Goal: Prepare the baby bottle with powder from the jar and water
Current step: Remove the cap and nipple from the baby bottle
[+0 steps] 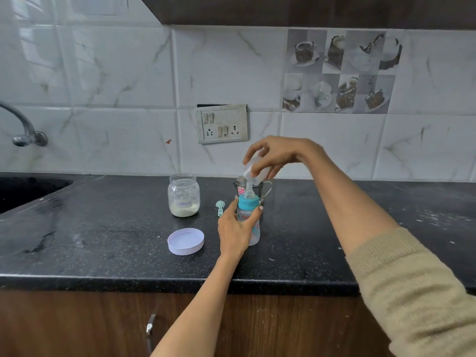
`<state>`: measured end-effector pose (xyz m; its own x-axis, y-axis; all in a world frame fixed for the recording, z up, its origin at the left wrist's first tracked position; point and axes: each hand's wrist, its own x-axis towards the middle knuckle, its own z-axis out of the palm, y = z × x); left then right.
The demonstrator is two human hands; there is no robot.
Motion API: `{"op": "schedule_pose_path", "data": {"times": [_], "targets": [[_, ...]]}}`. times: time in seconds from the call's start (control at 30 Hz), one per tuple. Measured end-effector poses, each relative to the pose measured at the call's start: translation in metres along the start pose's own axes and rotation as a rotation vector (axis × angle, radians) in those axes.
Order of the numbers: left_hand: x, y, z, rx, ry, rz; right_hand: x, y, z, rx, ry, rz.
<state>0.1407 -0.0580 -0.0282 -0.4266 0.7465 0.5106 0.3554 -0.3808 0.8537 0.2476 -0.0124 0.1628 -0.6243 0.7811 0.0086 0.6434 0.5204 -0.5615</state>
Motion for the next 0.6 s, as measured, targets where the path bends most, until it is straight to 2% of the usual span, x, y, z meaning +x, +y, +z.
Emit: {"op": "schedule_pose_path", "data": {"times": [0.13,0.3,0.47,0.6], "targets": [[-0.001,0.0,0.0,-0.009,0.002,-0.009,-0.02,0.036,0.0,0.266,0.101,-0.027],[-0.001,-0.004,0.001,-0.013,0.015,-0.02,-0.018,0.11,0.058,0.647,0.245,0.118],[-0.001,-0.004,0.001,-0.006,0.005,-0.026,-0.014,0.149,0.102,0.53,0.495,0.206],[0.001,-0.006,0.002,0.015,0.007,-0.039,-0.014,0.159,0.11,0.485,0.574,0.254]]}}
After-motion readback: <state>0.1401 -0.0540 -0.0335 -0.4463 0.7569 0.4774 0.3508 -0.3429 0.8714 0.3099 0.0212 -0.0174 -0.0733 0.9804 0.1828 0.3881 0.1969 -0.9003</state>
